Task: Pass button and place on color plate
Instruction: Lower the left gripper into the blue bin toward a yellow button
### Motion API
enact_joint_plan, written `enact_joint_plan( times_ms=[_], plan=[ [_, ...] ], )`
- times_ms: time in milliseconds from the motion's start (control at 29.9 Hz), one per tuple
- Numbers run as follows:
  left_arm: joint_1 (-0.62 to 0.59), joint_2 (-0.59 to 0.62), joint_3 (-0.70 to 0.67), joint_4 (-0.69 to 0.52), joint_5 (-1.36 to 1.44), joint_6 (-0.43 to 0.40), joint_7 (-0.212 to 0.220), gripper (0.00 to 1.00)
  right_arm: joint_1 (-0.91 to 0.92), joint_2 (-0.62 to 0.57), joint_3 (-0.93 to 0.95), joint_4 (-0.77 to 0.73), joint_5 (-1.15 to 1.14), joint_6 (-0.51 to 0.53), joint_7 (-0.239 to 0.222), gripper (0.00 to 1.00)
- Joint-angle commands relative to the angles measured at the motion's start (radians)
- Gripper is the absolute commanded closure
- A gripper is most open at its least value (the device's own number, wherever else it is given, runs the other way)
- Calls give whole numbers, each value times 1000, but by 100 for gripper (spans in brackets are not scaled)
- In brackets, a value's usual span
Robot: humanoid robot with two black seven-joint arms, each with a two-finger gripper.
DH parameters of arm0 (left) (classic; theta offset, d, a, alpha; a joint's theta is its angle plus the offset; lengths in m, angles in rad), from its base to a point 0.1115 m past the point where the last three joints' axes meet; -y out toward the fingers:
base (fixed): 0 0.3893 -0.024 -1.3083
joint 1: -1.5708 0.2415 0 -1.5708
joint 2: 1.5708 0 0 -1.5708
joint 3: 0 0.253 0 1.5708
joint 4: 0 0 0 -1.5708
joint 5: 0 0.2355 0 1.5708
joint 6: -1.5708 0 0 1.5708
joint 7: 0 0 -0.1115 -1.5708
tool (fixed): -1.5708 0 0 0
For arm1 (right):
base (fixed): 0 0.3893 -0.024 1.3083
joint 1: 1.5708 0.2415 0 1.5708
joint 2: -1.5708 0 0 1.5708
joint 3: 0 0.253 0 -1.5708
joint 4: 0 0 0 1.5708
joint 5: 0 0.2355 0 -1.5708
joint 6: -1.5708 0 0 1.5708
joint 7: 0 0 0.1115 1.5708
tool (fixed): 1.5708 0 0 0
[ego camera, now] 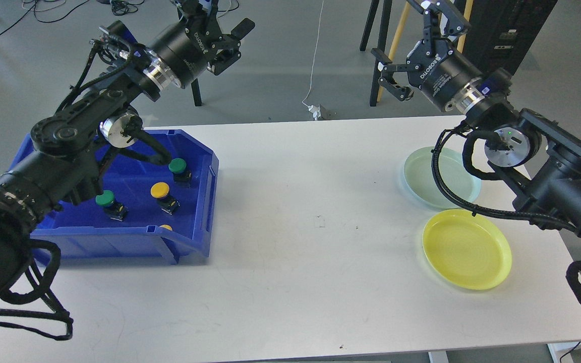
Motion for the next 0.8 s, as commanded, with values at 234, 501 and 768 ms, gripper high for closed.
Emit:
enact_joint_plan(
  times_ms=[234, 501, 768],
  plan=[
    [13, 12, -16, 98, -67, 0, 0, 0, -29, -20, 76, -5, 12, 0, 8, 0],
    [214, 81, -260, -324, -155, 0, 0, 0, -49, -14, 146, -13, 196, 0, 27, 0],
    [1, 446, 237, -501, 197, 48, 0, 0, -90, -158, -6, 35, 123, 0, 16, 0]
  ],
)
